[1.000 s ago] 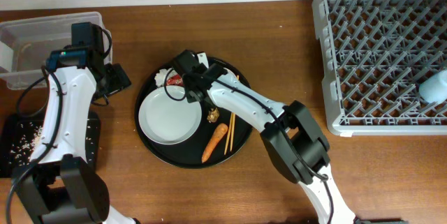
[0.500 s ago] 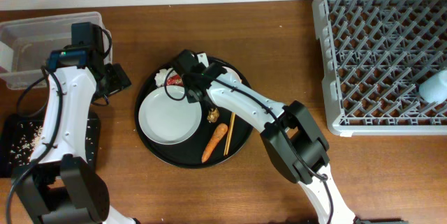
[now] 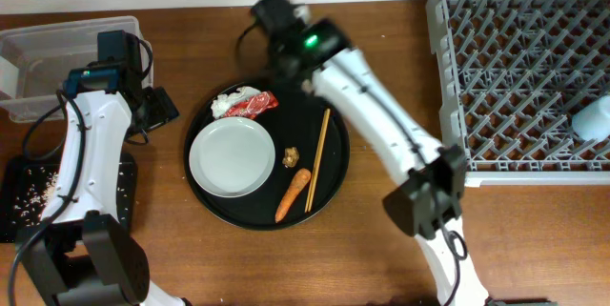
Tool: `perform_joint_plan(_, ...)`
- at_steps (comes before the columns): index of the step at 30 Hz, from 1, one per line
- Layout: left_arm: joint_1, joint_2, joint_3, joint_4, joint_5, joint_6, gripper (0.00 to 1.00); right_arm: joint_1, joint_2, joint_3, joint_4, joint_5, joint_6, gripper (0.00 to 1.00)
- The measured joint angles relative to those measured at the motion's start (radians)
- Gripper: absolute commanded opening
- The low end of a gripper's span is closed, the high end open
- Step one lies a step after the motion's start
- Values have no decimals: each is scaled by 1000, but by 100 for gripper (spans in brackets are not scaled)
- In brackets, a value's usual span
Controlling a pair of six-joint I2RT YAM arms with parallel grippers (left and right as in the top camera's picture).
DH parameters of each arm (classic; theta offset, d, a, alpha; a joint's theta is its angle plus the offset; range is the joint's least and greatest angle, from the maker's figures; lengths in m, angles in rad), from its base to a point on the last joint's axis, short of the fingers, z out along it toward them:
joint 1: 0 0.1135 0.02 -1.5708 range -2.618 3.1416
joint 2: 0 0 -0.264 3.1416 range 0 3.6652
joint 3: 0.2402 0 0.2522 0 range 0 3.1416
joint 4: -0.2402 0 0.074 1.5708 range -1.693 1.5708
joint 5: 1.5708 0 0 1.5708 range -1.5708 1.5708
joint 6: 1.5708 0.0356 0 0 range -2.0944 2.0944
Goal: Sort waste into correct bins and load items into the dishwasher rack
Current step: 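Carry the pink bowl to the dishwasher rack and place it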
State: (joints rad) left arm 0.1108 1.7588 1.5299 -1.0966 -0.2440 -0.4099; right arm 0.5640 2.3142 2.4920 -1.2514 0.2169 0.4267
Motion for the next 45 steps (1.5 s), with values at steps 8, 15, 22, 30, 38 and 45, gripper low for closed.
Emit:
perform_joint_plan(8,0,0,0,0,0,0,99,-533,-4,207,-175,-389,-109,4)
perform_joint_plan(15,0,0,0,0,0,0,99,-996,-3,174,-160,-888,-320,4)
perform_joint_plan(22,0,0,0,0,0,0,99,-1114,27,97,-108,-1089,-457,4)
perform_joint_plan(30,0,0,0,0,0,0,99,-1112,83,-158,163,-1288,-483,4)
perform_joint_plan(38,0,0,0,0,0,0,99,-1123,80,-267,288,-1402,-483,4)
perform_joint_plan(45,0,0,0,0,0,0,99,-1159,80,-272,341,-1416,-361,4)
